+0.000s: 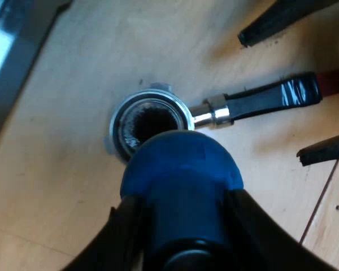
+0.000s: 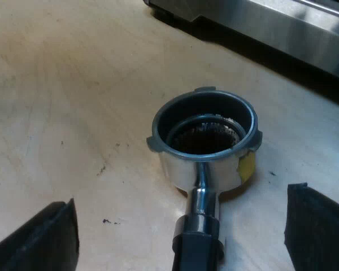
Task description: Grind coffee beans and then tamp
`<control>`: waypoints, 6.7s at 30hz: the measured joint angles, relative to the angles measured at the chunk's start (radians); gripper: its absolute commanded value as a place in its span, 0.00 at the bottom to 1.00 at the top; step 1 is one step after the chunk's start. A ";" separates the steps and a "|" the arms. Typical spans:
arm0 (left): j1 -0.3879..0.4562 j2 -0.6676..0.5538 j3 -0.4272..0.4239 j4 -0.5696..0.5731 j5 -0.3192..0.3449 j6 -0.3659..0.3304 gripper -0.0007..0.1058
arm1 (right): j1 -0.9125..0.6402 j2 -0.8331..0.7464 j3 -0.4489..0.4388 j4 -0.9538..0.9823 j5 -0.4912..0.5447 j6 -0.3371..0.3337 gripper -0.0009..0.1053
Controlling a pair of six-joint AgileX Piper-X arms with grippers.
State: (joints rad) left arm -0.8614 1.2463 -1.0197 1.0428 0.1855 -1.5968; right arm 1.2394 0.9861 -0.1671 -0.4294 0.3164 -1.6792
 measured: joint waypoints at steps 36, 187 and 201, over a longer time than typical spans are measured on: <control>0.000 0.210 0.000 -0.100 0.025 -0.002 0.01 | 0.000 0.000 0.000 0.000 0.000 0.000 0.72; 0.632 -0.268 0.312 -0.025 -0.037 -0.017 0.01 | 0.000 0.002 -0.112 -0.098 -0.106 -0.108 0.72; 0.632 -0.180 0.441 -0.243 -0.024 -0.005 0.01 | 0.000 0.002 -0.112 -0.098 -0.106 -0.108 0.72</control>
State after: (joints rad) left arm -0.2292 1.0659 -0.5790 0.8000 0.1611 -1.6017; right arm 1.2394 0.9880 -0.2794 -0.5278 0.2105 -1.7874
